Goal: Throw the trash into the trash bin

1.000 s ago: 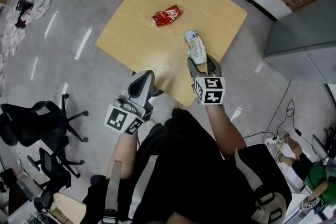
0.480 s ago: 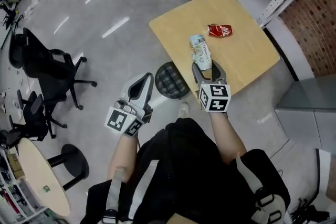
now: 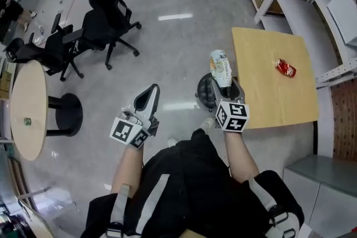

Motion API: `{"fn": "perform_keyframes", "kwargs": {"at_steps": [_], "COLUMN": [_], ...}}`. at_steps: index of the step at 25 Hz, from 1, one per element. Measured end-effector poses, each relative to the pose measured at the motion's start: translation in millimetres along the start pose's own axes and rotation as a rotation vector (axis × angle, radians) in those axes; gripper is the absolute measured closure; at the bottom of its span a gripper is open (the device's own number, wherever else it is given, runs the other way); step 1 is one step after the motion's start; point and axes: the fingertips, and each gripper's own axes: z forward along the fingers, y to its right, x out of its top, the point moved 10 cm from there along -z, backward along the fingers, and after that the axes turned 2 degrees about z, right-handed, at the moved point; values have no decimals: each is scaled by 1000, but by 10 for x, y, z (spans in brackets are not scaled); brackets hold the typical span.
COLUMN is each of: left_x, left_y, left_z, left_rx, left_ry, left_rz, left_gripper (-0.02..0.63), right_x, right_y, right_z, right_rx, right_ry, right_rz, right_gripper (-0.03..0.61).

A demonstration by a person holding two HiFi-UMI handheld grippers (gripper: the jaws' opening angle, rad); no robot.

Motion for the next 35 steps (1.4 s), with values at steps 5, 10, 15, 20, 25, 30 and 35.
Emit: {"fn": "perform_keyframes", "kwargs": {"at_steps": [5, 10, 15, 20, 25, 30, 35], "left_x": [87, 161, 334, 295, 242, 272, 122], "left_y": [-322, -535, -613, -633, -509, -192, 259], "left_z": [-818, -1611, -2289, -2844, -3132, -3416, -3727], "left_rx": [211, 389, 589, 770, 980, 1135, 1374], "left_ry": [29, 116, 187, 244, 292, 299, 320], "left_rz": [3, 12, 36, 56, 77, 105, 107], "left_gripper": [610, 611, 611, 611, 610, 611, 609], "right_x": [-2, 58, 101, 112, 128, -37, -402], "right_y": [-790, -1558, -2349, -3054, -3626, -4223, -4684], "right_z": [176, 252, 461, 597, 829, 897, 745], "right_rx": [153, 329, 545, 769, 1005, 1211, 1418], "right_ry": [-20, -25, -45, -80, -114, -151, -252], "right_rz": [-74, -131, -203, -270, -327, -364, -390], "right_gripper": [298, 298, 298, 298, 298, 298, 298]}}
